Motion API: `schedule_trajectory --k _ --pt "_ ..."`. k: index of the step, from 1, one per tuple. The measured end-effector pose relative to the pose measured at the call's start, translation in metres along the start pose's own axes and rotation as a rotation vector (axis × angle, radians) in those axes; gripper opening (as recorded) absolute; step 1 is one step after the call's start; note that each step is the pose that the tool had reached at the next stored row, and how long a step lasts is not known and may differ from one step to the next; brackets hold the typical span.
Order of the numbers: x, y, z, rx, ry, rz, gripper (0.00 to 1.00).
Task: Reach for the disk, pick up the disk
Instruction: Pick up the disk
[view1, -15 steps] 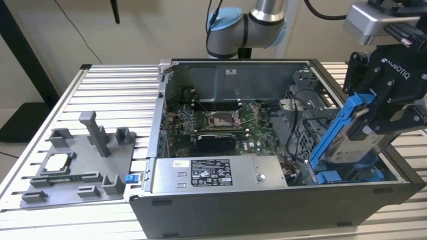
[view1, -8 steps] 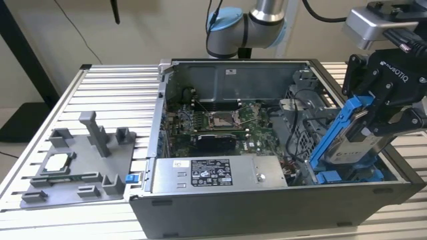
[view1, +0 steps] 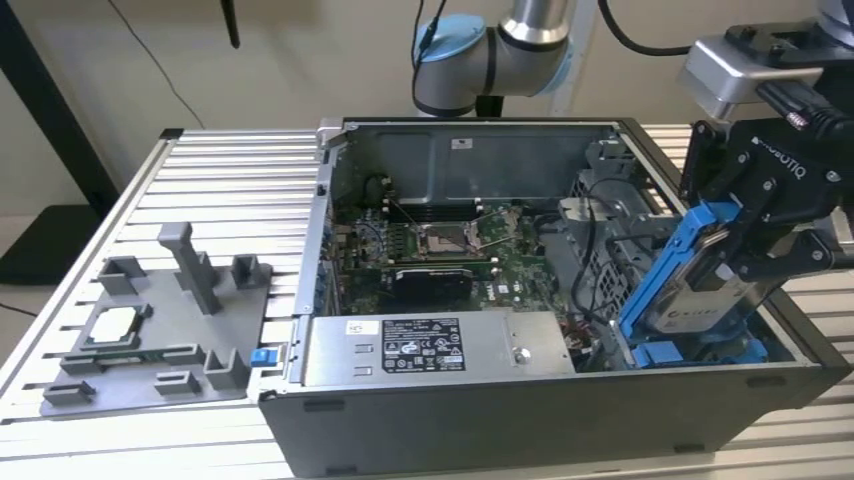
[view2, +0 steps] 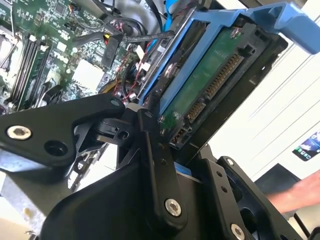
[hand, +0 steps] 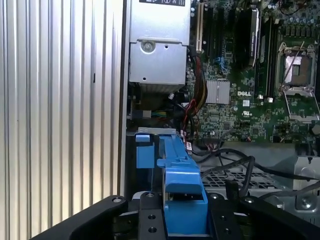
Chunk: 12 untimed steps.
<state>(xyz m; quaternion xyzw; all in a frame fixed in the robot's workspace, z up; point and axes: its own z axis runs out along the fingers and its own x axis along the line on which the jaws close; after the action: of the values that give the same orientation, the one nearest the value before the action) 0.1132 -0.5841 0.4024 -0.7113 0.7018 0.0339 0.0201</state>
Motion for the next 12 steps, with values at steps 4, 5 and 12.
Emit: schedule_trajectory --k 4,5,12 --pt "-0.0001 -0.0001 0.0044 0.0000 -0.0105 0.000 0.00" --pt "-0.0003 0.0000 0.0052 0.0000 -0.0148 0.000 0.00" --pt "0.0001 -0.0007 0.0160 0.0001 -0.0265 0.000 0.00"
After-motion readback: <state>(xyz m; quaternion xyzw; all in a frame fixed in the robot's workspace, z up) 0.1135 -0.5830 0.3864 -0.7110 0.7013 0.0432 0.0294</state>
